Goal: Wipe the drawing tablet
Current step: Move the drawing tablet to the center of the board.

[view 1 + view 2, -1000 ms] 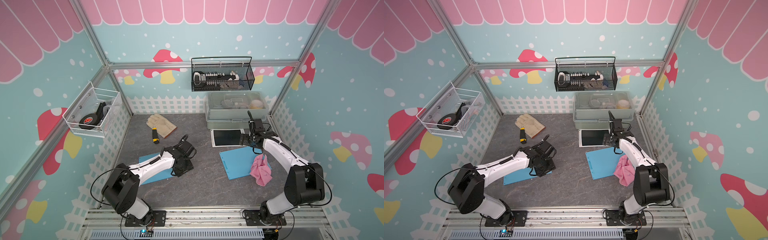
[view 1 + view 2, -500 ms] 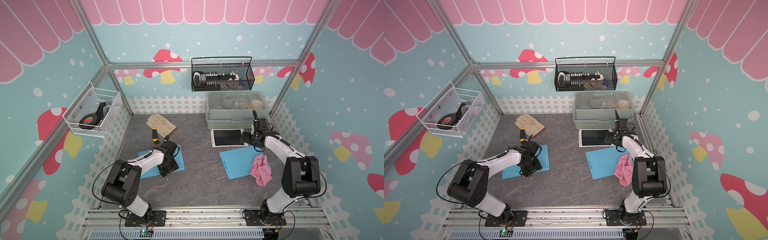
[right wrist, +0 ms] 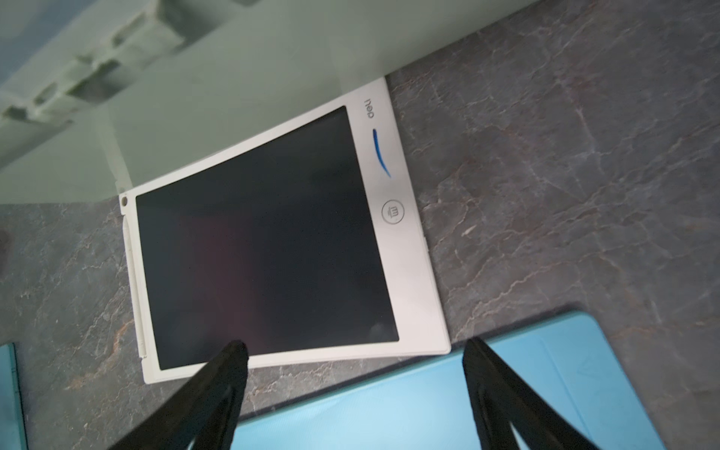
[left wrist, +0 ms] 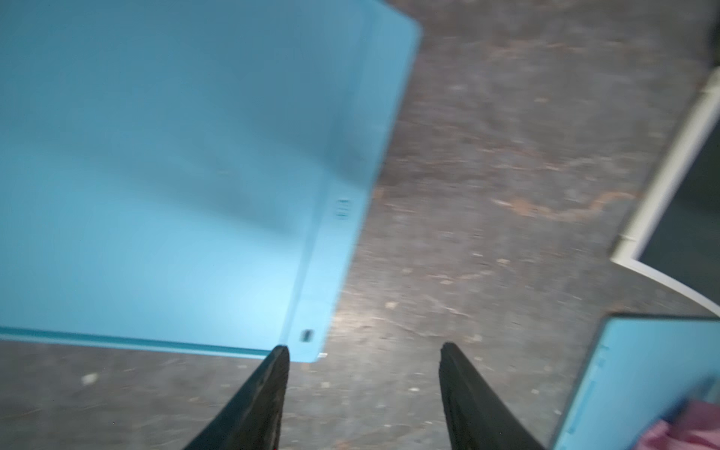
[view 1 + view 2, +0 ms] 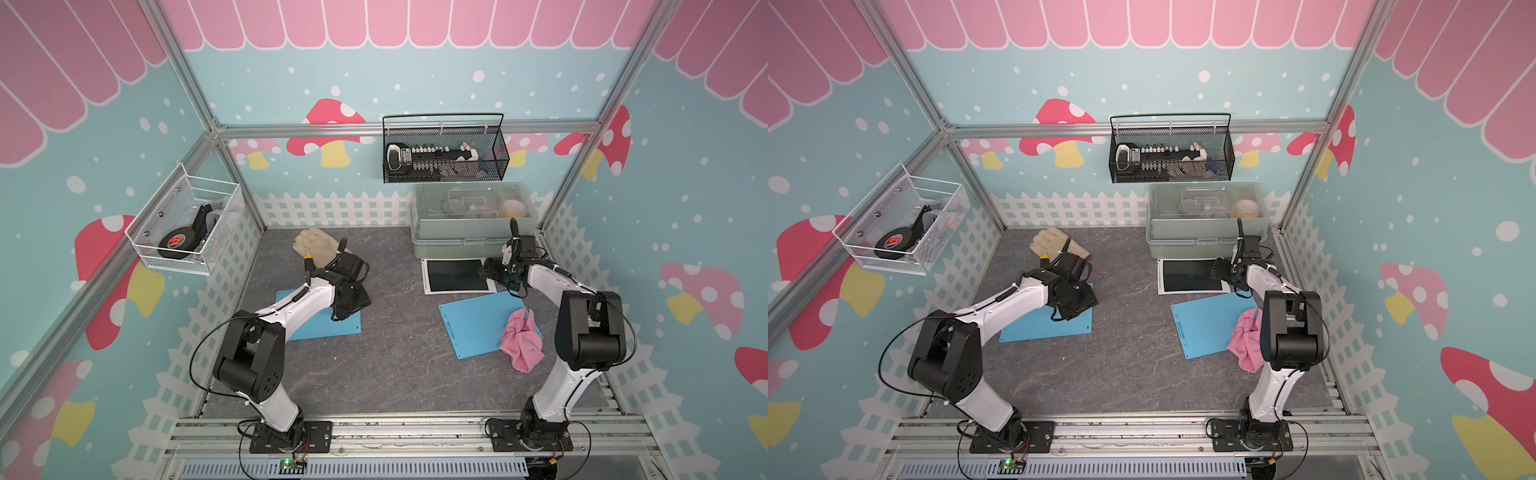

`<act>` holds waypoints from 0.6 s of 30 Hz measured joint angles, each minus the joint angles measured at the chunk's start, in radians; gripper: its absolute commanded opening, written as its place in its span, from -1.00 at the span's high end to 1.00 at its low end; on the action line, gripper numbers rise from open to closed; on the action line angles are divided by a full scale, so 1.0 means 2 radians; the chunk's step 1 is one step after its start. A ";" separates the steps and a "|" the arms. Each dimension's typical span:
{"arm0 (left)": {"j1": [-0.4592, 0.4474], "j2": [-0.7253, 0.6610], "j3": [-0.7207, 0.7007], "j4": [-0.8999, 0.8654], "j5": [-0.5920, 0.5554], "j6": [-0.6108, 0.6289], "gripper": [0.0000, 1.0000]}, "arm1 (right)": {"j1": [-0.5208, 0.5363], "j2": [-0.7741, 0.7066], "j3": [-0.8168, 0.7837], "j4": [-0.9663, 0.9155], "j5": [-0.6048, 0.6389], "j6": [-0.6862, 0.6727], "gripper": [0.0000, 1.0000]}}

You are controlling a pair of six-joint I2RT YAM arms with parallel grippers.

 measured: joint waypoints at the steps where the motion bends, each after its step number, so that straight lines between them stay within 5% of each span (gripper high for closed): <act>1: -0.015 0.006 0.011 0.018 0.012 -0.011 -0.23 | -0.006 0.009 0.005 0.004 -0.005 0.000 -0.75; 8: -0.053 0.142 0.096 0.178 0.069 -0.067 -0.20 | -0.023 0.080 0.047 0.010 -0.035 -0.002 -0.73; 18: -0.067 0.286 0.207 0.248 0.095 -0.086 -0.21 | -0.023 0.089 0.047 0.012 -0.073 0.001 -0.70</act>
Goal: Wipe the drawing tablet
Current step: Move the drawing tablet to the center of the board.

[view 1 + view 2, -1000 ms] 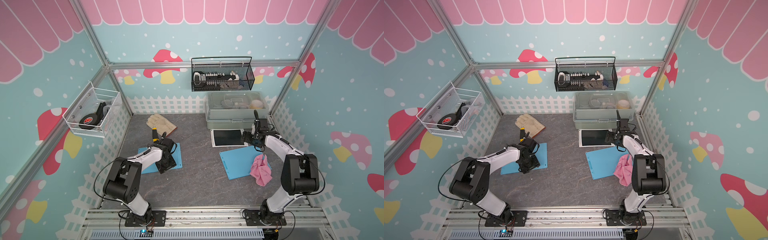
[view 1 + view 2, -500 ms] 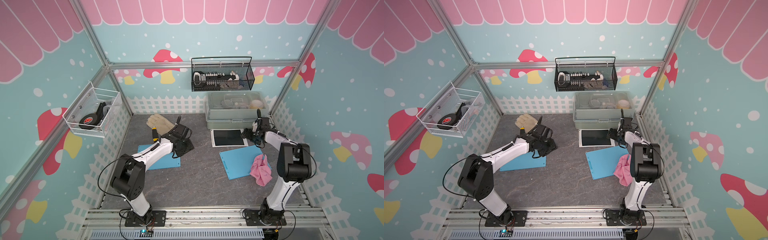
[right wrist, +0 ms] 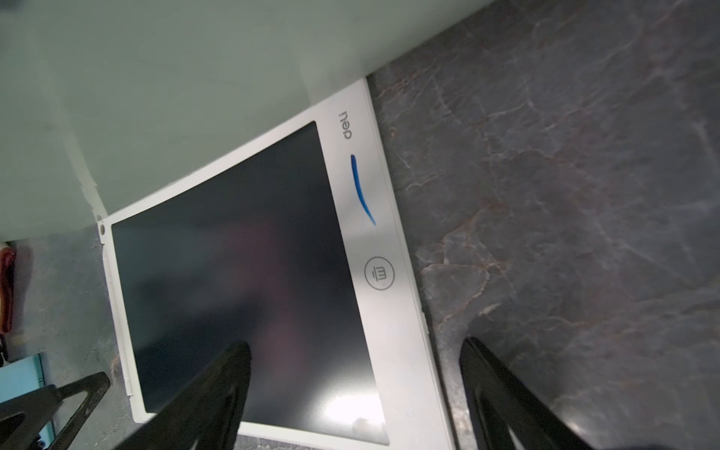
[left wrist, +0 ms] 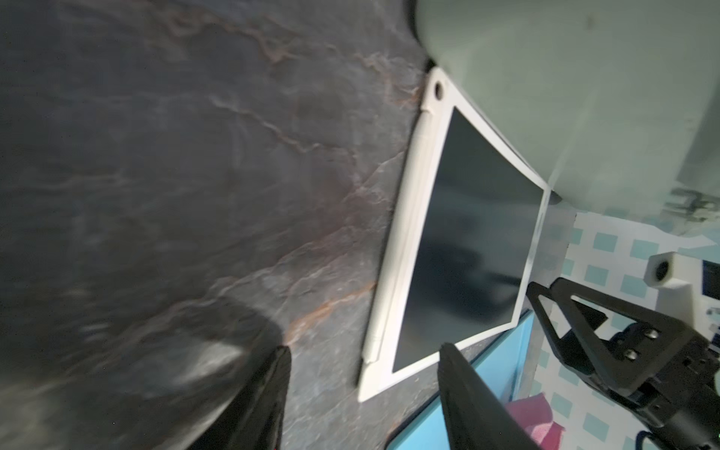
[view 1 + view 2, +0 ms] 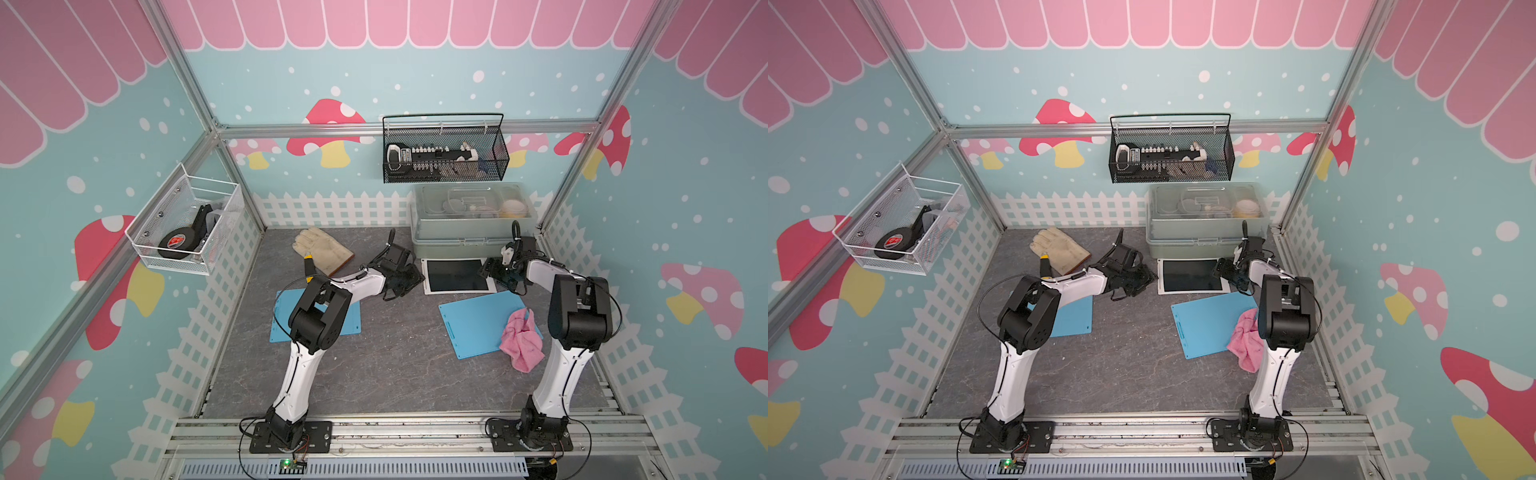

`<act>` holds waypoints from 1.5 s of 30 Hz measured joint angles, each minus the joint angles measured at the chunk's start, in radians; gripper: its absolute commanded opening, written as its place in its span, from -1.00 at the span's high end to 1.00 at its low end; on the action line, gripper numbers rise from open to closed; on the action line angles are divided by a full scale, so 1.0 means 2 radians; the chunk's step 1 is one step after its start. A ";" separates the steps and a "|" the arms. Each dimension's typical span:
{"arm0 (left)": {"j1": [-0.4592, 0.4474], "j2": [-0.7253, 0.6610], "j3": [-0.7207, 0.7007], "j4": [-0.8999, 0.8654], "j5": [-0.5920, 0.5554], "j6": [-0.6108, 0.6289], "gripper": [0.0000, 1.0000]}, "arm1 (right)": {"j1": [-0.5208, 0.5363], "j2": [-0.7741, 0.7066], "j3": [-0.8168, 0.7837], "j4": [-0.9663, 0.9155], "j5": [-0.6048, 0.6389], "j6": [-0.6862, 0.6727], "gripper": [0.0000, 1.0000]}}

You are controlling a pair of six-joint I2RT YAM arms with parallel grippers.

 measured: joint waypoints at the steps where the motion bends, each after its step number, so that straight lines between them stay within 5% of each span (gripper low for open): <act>1: -0.002 0.007 0.008 0.002 0.001 -0.002 -0.21 | 0.000 0.001 0.000 0.001 -0.004 0.000 -0.70; 16: -0.007 0.025 0.012 0.040 -0.001 -0.020 -0.16 | 0.019 0.017 0.020 0.000 -0.029 -0.008 -0.63; 45: 0.024 -0.290 -0.346 -0.035 -0.072 -0.015 -0.09 | 0.208 -0.043 -0.048 -0.031 -0.043 0.044 -0.60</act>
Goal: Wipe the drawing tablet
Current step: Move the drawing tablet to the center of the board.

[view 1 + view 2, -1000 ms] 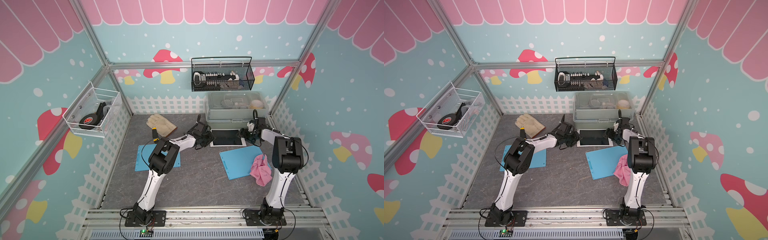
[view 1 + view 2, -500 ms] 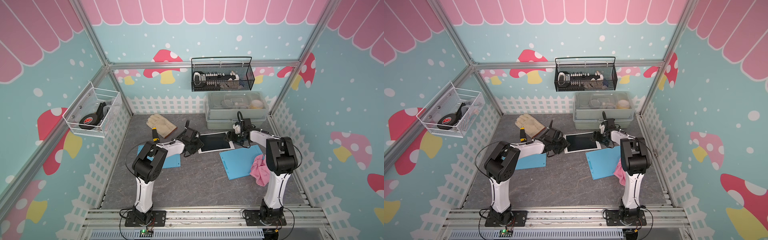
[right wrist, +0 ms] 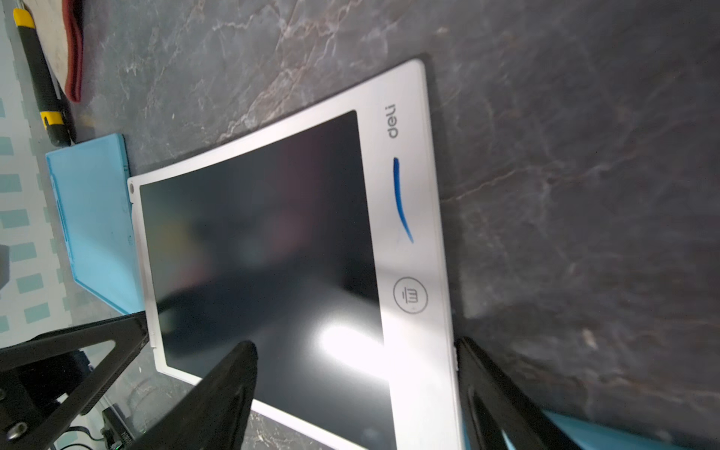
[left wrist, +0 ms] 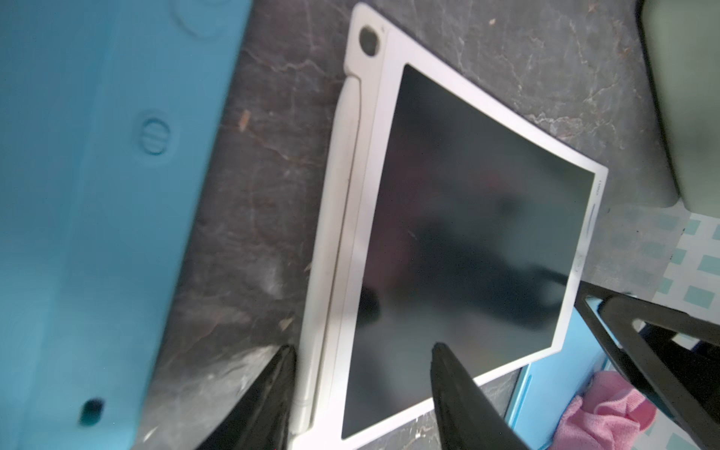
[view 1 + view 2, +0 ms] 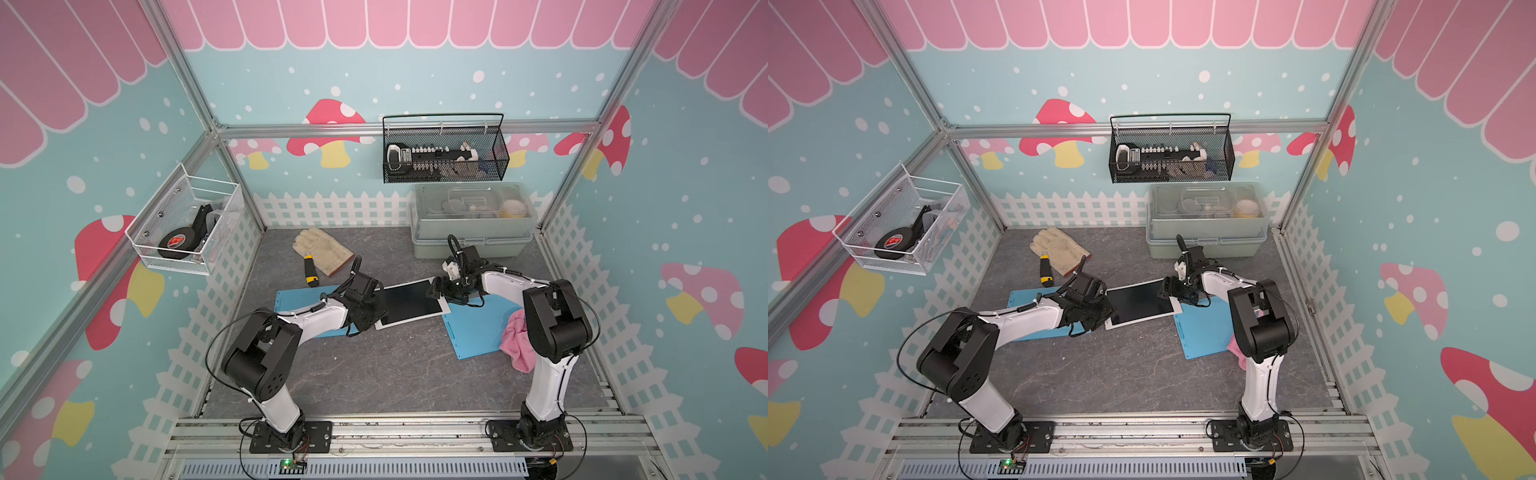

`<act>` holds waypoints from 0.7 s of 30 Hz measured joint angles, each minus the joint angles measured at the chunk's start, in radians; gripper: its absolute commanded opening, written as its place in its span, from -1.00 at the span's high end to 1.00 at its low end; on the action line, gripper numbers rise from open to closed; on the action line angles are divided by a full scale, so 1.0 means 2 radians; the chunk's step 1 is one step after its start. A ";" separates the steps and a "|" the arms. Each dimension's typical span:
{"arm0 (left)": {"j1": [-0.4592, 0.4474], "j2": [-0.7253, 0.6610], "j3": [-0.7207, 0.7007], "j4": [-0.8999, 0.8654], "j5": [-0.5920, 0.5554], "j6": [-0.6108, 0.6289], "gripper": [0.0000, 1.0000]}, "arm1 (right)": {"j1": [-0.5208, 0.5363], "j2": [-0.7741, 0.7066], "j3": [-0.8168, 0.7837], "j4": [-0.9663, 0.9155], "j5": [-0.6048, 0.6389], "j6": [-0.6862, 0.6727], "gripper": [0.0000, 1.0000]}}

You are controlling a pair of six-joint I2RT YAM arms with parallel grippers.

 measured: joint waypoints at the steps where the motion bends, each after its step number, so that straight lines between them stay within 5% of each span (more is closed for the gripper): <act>1: 0.000 -0.012 -0.006 -0.004 -0.002 0.000 -0.09 | 0.004 -0.006 -0.004 -0.002 0.000 0.002 -0.60; 21: -0.091 -0.225 -0.188 -0.038 -0.033 -0.069 -0.10 | 0.096 -0.171 -0.205 -0.014 0.004 0.058 -0.60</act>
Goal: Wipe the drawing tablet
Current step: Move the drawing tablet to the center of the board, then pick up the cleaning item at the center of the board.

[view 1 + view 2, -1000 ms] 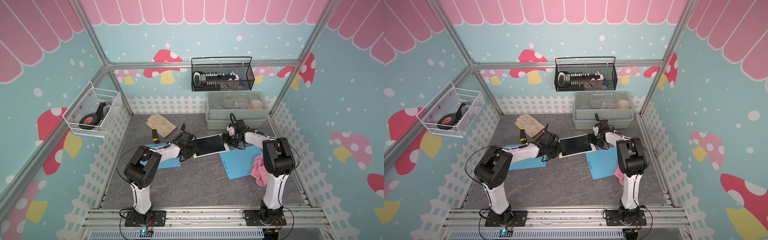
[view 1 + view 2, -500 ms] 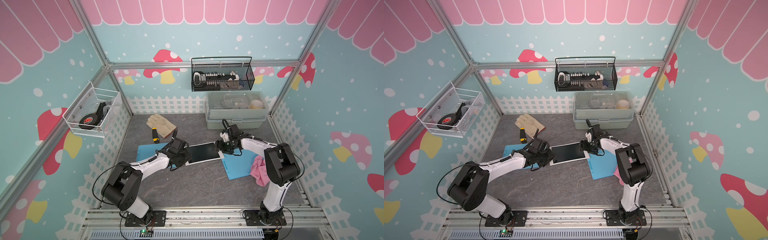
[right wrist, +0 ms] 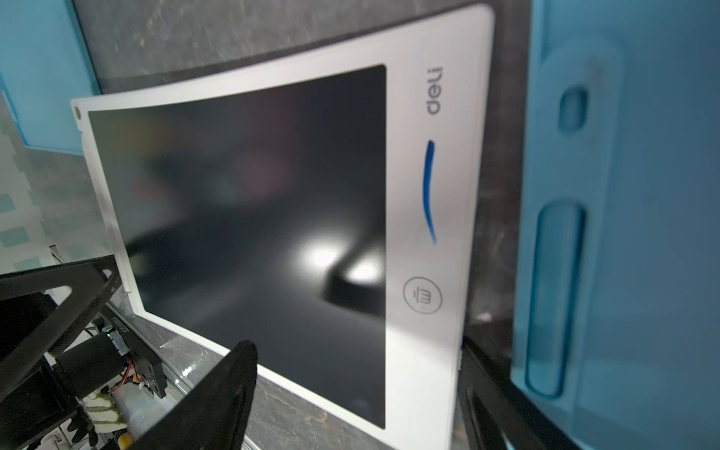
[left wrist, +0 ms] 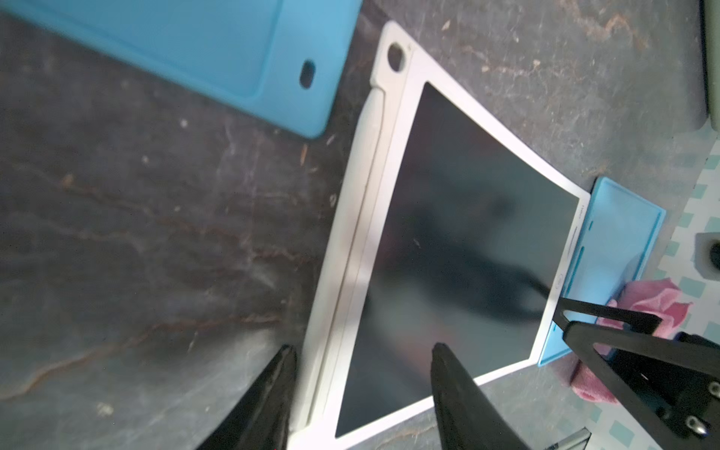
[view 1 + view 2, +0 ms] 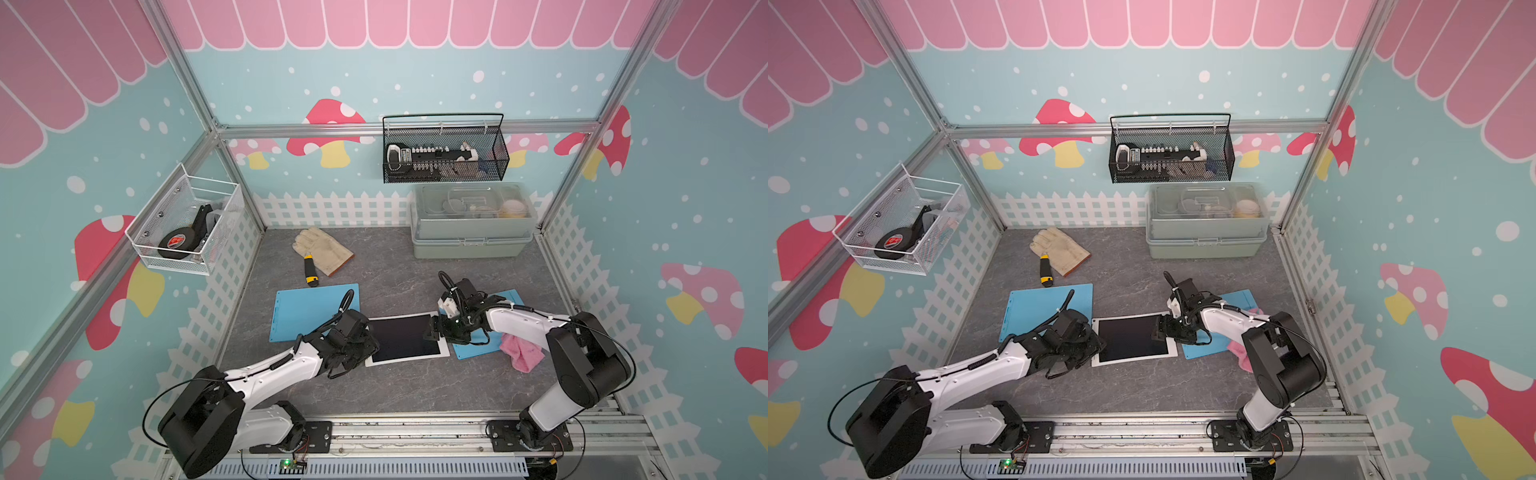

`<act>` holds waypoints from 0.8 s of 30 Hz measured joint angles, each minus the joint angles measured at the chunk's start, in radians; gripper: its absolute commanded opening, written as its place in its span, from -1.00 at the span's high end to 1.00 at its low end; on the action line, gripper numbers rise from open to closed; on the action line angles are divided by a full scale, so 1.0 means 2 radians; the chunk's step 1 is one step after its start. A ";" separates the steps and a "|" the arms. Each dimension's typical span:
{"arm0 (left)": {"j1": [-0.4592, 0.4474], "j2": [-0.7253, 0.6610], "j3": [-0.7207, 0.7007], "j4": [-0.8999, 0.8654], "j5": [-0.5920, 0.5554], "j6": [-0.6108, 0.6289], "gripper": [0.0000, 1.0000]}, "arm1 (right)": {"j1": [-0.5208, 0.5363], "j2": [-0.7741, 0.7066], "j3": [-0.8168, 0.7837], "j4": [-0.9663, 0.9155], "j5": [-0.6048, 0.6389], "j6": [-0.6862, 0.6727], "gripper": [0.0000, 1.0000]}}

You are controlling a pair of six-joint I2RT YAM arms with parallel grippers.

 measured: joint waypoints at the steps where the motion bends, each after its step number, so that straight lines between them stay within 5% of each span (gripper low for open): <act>1: -0.007 -0.012 -0.007 -0.005 -0.003 -0.007 -0.10 | 0.005 -0.009 -0.009 0.002 0.000 0.005 -0.60; 11: -0.027 -0.098 -0.043 -0.060 -0.033 -0.043 -0.12 | 0.026 -0.033 -0.032 0.007 0.014 0.028 -0.60; 17: -0.027 -0.092 0.003 -0.111 -0.056 -0.034 -0.14 | 0.021 -0.150 -0.012 -0.102 0.203 0.035 -0.61; 20: -0.027 -0.066 0.038 -0.115 -0.058 -0.021 -0.17 | -0.024 -0.205 0.008 -0.147 0.297 0.047 -0.63; 24: -0.026 -0.029 0.063 -0.117 -0.060 -0.005 -0.20 | -0.152 -0.206 0.001 -0.176 0.345 0.054 -0.64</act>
